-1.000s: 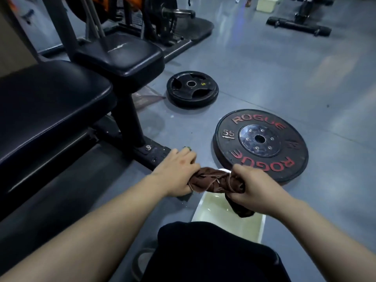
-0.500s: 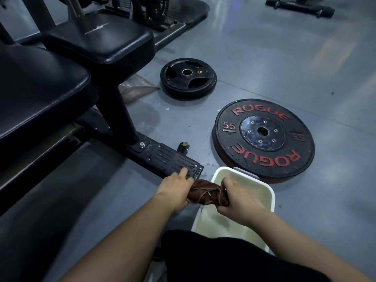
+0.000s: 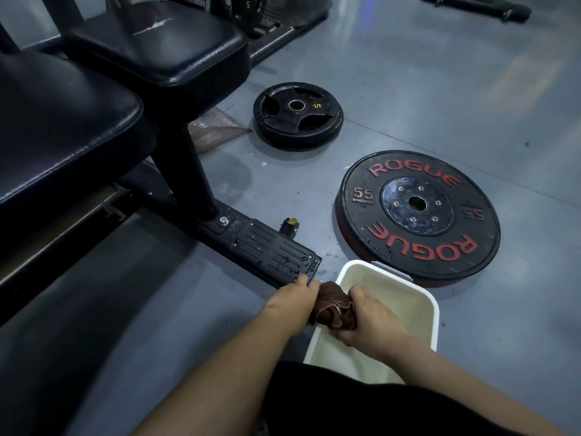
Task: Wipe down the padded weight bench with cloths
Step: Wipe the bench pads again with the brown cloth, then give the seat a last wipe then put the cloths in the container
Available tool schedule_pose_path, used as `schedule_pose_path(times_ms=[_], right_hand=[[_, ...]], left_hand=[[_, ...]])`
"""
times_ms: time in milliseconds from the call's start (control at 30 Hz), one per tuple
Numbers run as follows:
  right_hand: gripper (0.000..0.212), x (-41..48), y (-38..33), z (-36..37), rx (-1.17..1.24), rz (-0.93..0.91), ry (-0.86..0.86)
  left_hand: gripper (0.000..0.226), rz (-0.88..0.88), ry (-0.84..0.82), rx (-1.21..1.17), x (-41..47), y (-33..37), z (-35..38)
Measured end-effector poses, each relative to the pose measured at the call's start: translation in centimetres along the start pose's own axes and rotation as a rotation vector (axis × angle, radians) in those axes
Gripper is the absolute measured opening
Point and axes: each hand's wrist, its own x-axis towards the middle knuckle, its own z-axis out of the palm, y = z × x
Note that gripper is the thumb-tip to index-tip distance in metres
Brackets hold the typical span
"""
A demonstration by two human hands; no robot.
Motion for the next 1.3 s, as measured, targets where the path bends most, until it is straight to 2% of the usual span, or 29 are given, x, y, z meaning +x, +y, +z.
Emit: schedule_pose_path(times_ms=[100, 167, 233, 333, 433, 567, 667, 767, 900, 1100, 1200, 1300], right_hand=[[0.063, -0.2, -0.1, -0.7, -0.065, -0.014, -0.004], [0.068, -0.7, -0.2, -1.4, -0.085, -0.038, 0.004], [0.079, -1.4, -0.5, -2.2, -0.088, -0.072, 0.014], [0.090, -2.5, -1.5, -3.5, -0.080, -0.126, 0.041], [0.093, -3.4, -3.2, -5.3, -0.040, -0.205, 0.059], [0.093, -5.0, -7.0, -9.3, -0.084, -0.397, 0.076], [0.071, -6.9, -11.5, -13.3, -0.110, -0.538, 0.121], [0.054, -9.2, -17.4, -16.7, -0.118, -0.652, 0.136], [0.053, -12.1, -27.0, -18.2, -0.193, -0.868, 0.111], [0.056, -17.4, -41.2, -15.7, -0.266, -1.242, 0.057], [0.054, -20.0, -47.4, -13.5, -0.308, -1.335, 0.029], [0.059, -22.7, -52.9, -10.8, -0.333, -1.383, -0.012]], left_hand=[[0.062, -0.004, 0.004, 0.076, -0.3, -0.6, -0.1], [0.075, -0.007, 0.014, 0.138, -0.8, -1.0, -0.3], [0.088, 0.019, 0.019, 0.155, -1.7, -1.3, -0.8], [0.093, 0.051, 0.055, 0.129, -4.0, -1.6, -1.9], [0.087, 0.035, 0.138, 0.101, -6.9, -2.0, -3.4], [0.072, -0.012, 0.242, 0.124, -12.7, -3.5, -7.0], [0.057, -0.069, 0.305, 0.152, -18.9, -5.1, -10.3], [0.046, -0.158, 0.367, 0.146, -26.2, -7.1, -12.8], [0.042, -0.304, 0.532, 0.134, -36.4, -9.6, -14.2], [0.048, -0.583, 0.855, 0.157, -49.1, -12.3, -13.3], [0.046, -0.794, 0.918, 0.135, -54.7, -13.7, -11.8], [0.056, -0.970, 0.980, 0.095, -60.3, -15.1, -7.8]])
